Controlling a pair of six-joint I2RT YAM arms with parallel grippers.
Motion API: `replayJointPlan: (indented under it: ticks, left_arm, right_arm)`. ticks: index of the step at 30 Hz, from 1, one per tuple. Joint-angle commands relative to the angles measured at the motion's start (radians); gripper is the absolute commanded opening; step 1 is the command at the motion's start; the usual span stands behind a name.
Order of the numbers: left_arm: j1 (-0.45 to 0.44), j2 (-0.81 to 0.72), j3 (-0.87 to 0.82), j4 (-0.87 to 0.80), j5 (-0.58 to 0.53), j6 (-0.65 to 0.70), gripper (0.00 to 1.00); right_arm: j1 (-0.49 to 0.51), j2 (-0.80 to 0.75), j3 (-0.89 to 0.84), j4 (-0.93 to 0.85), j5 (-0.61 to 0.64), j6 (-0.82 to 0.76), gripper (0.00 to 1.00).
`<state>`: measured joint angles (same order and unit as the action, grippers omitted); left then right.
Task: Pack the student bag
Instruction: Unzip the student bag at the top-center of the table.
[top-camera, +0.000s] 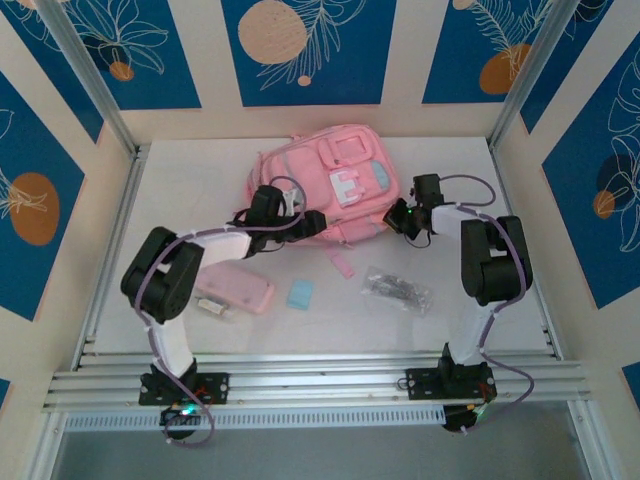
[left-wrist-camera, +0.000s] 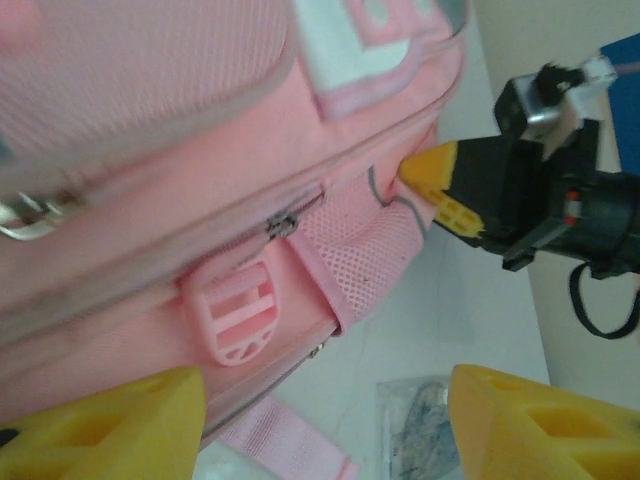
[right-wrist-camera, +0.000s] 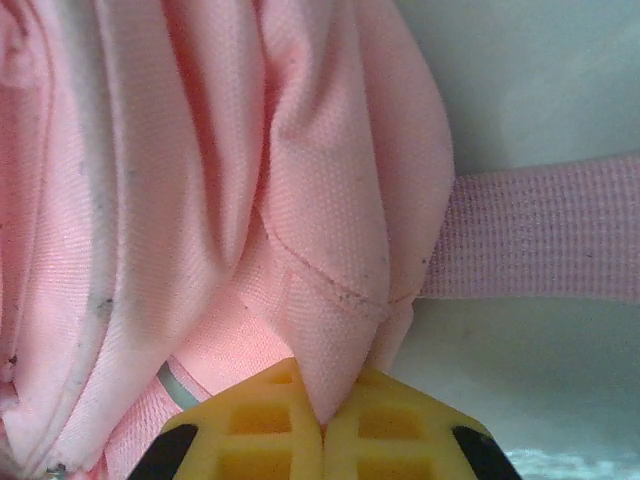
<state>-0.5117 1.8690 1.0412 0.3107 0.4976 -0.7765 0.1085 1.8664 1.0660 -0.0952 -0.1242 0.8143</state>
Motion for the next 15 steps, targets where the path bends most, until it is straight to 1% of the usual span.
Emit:
replayJointPlan:
  ticks: [1, 4, 8, 13, 15]
  left_arm:
    - [-0.007, 0.039, 0.037, 0.068, 0.011, -0.040, 0.63]
    - [-0.009, 0.063, 0.046, 0.025, -0.008, -0.026, 0.62]
    - [-0.010, 0.057, 0.045, -0.052, -0.080, 0.054, 0.62]
    - [-0.010, 0.010, 0.042, -0.131, -0.247, 0.170, 0.63]
    - [-0.010, -0.006, 0.031, -0.124, -0.319, 0.201, 0.64]
  right_arm:
    - [0.053, -0.011, -0.052, 0.062, -0.045, 0.062, 0.00]
    - [0.077, -0.018, -0.070, 0.079, -0.026, 0.082, 0.00]
    - [0.081, -0.020, -0.070, 0.078, -0.030, 0.083, 0.00]
    - [0.080, -0.039, -0.070, 0.066, -0.026, 0.067, 0.00]
    - [0.078, -0.044, -0.072, 0.066, -0.028, 0.065, 0.00]
